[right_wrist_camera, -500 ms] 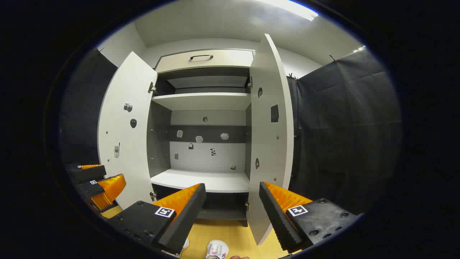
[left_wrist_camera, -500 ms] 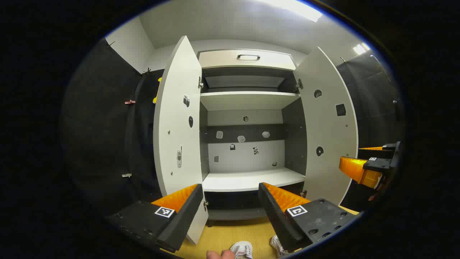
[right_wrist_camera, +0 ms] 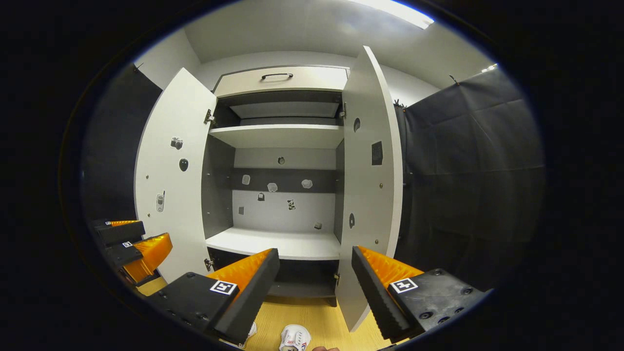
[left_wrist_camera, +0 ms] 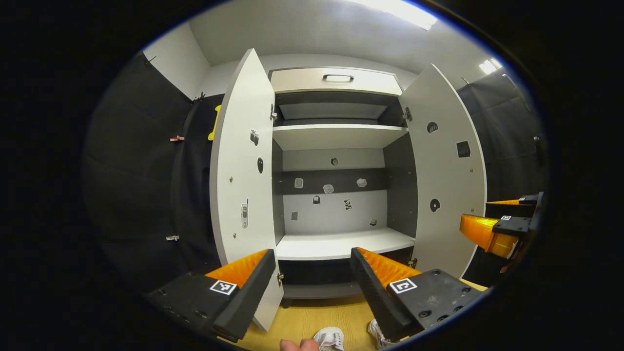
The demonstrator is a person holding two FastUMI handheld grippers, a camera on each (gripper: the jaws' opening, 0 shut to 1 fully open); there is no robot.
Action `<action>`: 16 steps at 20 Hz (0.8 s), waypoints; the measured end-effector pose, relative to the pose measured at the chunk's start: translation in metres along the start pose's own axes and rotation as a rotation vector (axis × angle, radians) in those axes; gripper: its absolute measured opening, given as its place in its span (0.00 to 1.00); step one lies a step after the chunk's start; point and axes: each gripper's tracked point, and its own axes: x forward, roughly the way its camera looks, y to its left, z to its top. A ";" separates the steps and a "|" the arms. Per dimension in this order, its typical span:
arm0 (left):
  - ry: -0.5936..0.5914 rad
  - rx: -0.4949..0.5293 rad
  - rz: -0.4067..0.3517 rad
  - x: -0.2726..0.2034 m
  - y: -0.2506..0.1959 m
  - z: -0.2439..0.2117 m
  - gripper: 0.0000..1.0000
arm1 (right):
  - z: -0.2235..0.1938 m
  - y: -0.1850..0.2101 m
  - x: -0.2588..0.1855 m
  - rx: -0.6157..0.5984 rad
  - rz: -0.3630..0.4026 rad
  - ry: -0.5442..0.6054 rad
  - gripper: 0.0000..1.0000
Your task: Grab one shoe with the right hand and put it into the shoe cabinet, grab the other shoe with the left hand and put it into the shoe cabinet; then close the right door with the right hand and the left door with the left hand.
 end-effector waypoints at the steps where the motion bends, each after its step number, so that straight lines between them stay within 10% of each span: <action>1: 0.001 -0.001 0.000 0.000 0.000 0.000 0.97 | 0.000 0.000 -0.001 0.003 0.000 0.001 0.98; 16: -0.016 -0.009 0.020 -0.009 0.015 -0.002 0.97 | -0.039 0.022 -0.015 0.020 0.042 0.089 0.98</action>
